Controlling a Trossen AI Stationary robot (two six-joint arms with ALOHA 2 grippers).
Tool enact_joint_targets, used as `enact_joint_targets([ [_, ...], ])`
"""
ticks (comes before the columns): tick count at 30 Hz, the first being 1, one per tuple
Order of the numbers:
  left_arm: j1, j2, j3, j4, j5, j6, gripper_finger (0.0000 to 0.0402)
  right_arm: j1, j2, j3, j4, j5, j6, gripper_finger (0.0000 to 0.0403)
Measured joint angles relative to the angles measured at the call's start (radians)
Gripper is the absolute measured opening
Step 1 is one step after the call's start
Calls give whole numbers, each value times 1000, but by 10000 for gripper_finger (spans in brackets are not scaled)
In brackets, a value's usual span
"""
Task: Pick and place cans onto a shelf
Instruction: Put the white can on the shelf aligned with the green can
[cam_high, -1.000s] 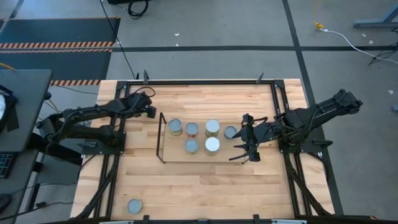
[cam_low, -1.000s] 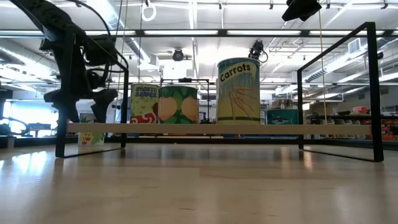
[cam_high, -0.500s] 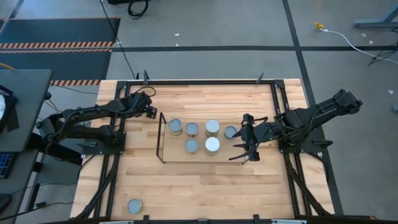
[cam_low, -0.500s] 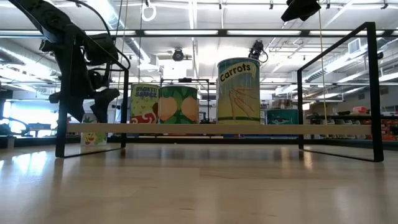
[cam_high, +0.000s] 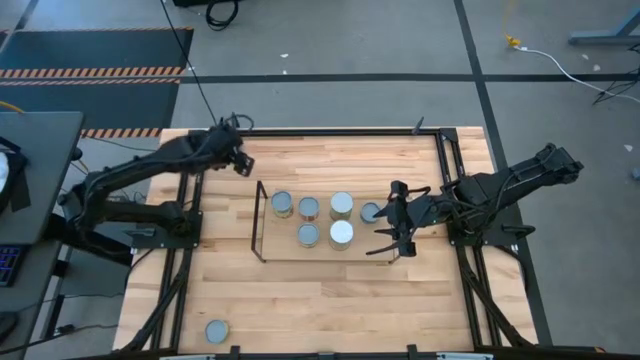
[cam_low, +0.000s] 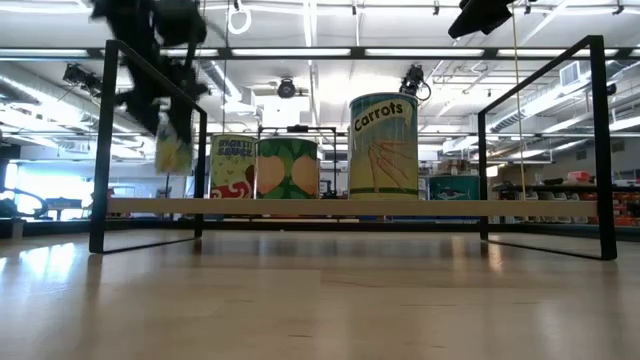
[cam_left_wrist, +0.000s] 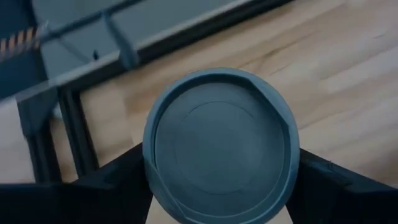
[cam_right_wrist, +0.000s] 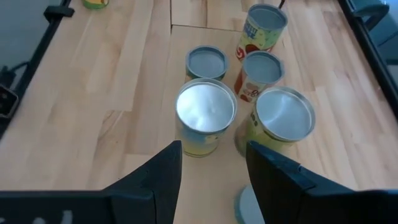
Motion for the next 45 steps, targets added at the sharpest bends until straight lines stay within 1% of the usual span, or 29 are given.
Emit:
enact_joint_targets([
  [5, -81, 0, 221, -127, -26, 39, 284, 0, 0, 0, 1, 31, -36, 187],
  [9, -156, 0, 340, -158, -44, 61, 284, 0, 0, 0, 13, 53, -36, 199],
  [12, -216, 0, 401, -158, -49, 64, 284, -6, 0, 0, 40, 53, -36, 216],
  [16, -305, 40, 481, -158, -51, 61, 284, -18, 0, 0, 42, 53, -38, 241],
  [20, -407, 125, 566, -156, -52, 62, 284, -18, -7, 0, 41, 53, -53, 265],
  [23, -487, 205, 624, -151, -50, 98, 284, -17, -20, 0, 41, 52, -64, 279],
  [28, -616, 289, 652, -108, -79, 166, 284, -9, -51, 0, 34, 52, -67, 299],
  [31, -676, 336, 652, -69, -82, 214, 284, -2, -58, 0, 57, 53, -104, 307],
  [33, -703, 369, 652, -32, -48, 249, 284, 3, -57, 0, 113, 49, -166, 309],
  [37, -732, 442, 653, 31, 101, 315, 284, 24, -35, 0, 247, 40, -365, 306],
  [39, -737, 480, 660, 26, 168, 327, 284, 32, -22, 1, 323, 7, -433, 302],
  [43, -739, 550, 696, 30, 255, 372, 284, 43, 16, 1, 422, -108, -467, 285],
  [45, -739, 595, 733, 30, 284, 381, 284, 49, 40, 9, 419, -139, -466, 274],
])
